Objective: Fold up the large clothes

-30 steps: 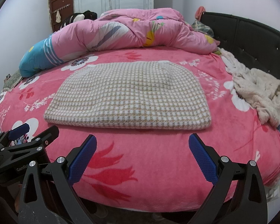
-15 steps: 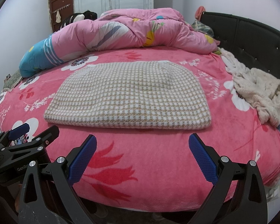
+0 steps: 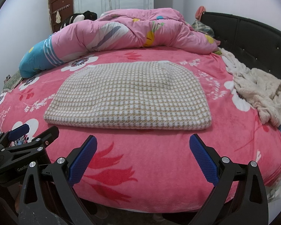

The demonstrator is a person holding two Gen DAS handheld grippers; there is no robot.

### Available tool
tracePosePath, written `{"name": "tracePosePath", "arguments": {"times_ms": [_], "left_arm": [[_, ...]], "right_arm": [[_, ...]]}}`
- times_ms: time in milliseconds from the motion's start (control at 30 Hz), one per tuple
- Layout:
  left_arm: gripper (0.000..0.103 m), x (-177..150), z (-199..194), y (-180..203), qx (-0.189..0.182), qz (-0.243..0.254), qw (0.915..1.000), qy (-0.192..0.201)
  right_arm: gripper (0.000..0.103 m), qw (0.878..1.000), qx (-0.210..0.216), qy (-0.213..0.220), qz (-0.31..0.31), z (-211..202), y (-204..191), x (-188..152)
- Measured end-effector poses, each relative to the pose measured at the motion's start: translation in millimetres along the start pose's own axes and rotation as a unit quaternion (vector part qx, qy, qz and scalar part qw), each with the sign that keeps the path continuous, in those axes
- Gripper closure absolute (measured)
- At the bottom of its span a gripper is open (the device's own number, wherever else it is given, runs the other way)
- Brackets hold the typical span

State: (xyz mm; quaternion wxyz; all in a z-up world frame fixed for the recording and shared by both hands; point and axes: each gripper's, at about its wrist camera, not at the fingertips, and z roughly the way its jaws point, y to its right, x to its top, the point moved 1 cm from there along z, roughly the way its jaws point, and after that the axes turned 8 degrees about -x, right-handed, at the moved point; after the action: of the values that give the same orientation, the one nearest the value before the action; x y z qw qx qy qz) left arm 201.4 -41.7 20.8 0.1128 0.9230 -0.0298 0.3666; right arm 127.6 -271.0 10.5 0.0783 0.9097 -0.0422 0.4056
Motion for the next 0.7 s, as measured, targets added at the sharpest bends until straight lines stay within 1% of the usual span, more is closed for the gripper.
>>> {"name": "tracePosePath", "arguments": {"times_ms": [700], "left_arm": [[0.005,0.8,-2.1,-0.1,0.005,-0.004,1.0,0.005]], "right_arm": [[0.008,1.0,0.0,0.005,-0.002,-1.0,-0.4,1.7]]}}
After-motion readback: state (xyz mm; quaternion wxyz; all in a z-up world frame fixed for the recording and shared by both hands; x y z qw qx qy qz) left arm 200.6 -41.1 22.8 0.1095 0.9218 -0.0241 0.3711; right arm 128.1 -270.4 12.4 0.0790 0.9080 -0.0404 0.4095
